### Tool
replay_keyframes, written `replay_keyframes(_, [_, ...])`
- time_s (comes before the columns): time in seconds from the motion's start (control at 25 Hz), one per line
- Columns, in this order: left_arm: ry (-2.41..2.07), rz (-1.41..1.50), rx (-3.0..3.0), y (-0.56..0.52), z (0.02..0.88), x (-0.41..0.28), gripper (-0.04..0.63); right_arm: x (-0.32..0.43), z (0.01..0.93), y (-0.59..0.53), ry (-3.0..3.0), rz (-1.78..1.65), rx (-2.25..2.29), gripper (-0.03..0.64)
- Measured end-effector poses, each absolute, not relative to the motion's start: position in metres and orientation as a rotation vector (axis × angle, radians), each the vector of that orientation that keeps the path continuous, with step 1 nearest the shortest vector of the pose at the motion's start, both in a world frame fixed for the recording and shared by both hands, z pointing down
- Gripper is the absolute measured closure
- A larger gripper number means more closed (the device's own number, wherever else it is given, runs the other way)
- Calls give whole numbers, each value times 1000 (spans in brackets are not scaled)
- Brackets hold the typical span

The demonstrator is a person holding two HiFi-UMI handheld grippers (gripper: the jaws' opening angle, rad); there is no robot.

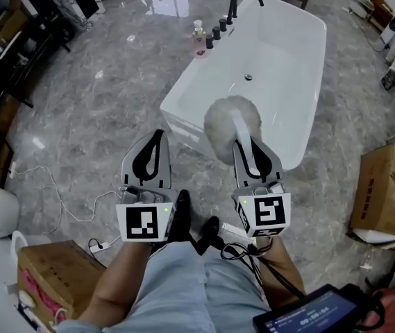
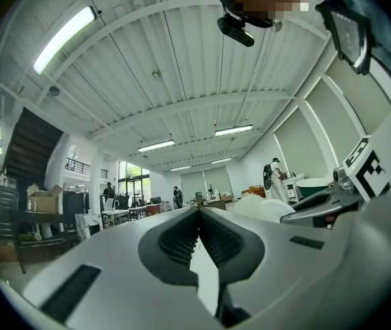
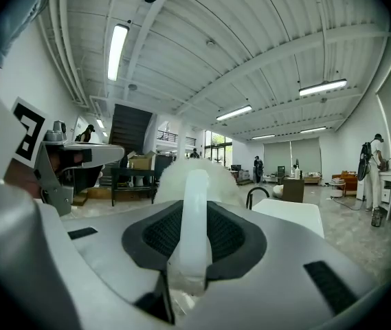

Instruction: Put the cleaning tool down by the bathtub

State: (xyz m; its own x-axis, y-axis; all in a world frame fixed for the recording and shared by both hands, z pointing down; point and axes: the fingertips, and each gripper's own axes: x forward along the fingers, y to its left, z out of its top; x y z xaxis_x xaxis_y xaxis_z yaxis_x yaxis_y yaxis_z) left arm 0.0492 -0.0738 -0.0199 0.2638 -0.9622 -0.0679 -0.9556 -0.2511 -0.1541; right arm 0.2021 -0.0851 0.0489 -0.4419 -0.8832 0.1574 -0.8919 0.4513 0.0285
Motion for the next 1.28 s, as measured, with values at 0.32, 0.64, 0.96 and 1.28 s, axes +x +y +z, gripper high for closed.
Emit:
replay_keyframes(0.32, [1836, -58, -2399, -116, -5, 21, 581, 173, 64, -120, -2519, 100, 1506, 514])
replay_keyframes(0.64, [1854, -170, -2452, -155, 52, -12, 581, 144, 117, -145, -2451, 176, 1438, 514])
replay_keyframes(0.96, [1897, -206, -2483, -190, 106, -40, 581, 114, 178, -166, -2423, 234, 1332, 515])
replay_keyframes(1.28, [1952, -199, -2530, -207, 160, -68, 581, 87, 246, -171, -2383, 276, 1238, 514])
